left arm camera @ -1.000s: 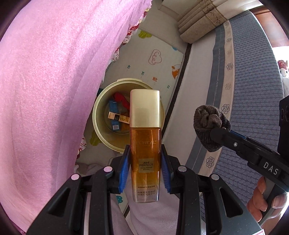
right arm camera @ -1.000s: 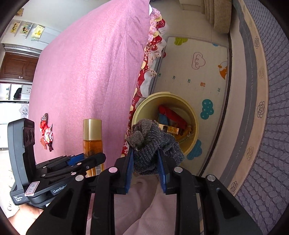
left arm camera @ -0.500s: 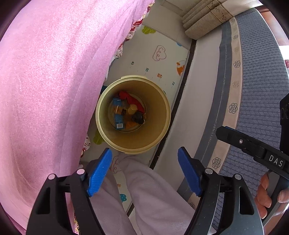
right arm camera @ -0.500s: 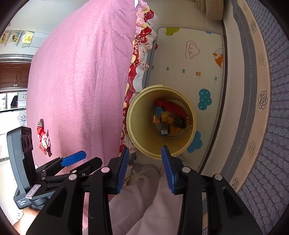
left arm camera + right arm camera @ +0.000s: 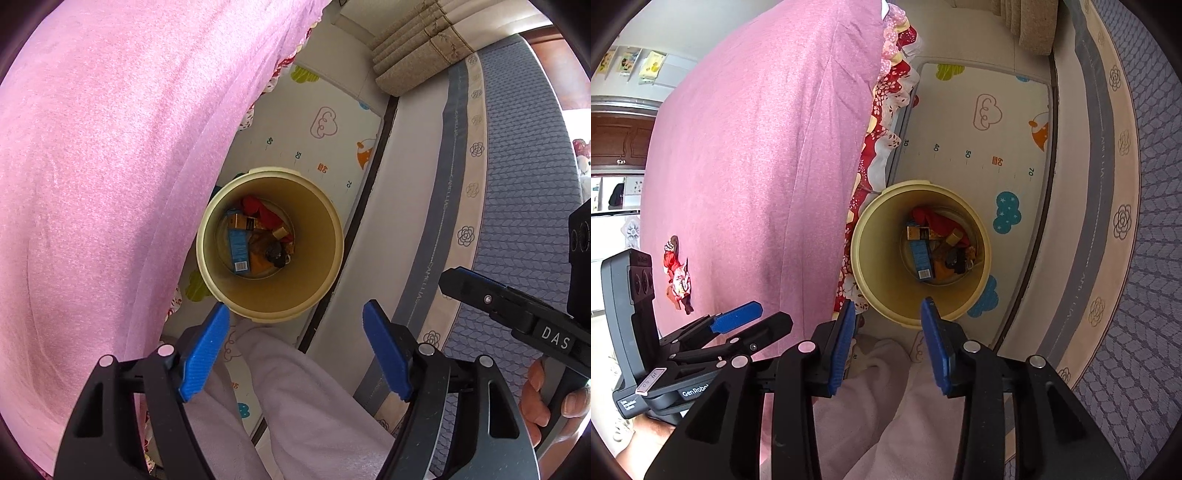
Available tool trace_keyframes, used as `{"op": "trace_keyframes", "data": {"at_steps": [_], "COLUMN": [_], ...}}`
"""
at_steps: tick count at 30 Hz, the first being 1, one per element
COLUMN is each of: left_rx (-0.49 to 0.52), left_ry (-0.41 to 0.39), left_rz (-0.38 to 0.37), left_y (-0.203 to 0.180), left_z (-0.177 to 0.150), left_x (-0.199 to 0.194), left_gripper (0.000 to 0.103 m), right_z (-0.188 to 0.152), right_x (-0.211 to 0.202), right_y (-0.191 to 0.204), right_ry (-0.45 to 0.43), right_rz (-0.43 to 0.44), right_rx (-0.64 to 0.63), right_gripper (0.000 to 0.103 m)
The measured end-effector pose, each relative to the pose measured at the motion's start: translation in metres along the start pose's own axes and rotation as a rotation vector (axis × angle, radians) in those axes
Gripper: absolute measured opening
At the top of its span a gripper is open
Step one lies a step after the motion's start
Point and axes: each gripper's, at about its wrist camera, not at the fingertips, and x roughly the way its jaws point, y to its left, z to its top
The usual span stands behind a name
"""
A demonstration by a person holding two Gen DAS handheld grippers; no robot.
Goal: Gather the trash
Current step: 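Move both grippers back over the remaining items on the bed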
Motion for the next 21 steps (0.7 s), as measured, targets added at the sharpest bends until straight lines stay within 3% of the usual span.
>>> {"op": "trace_keyframes", "data": {"at_steps": [10, 21], "left_rx": [-0.087, -0.315], "left_ry": [-0.079, -0.236], "left_rz": [-0.025, -0.021], "left_y": [0.042, 0.152], "left_z": [-0.009, -0.048], "left_x": [-0.040, -0.120], "left_gripper": [0.073, 0.073], "right_z": [0.002, -0.005], "right_x": [-0.008, 0.012], "right_y": [0.052, 0.194], "right_ry": [-0.012, 0.023], "right_rz": [-0.016, 0.011], "right_rx": [-0.102, -0.374], "right_gripper": [0.038, 0.038]}}
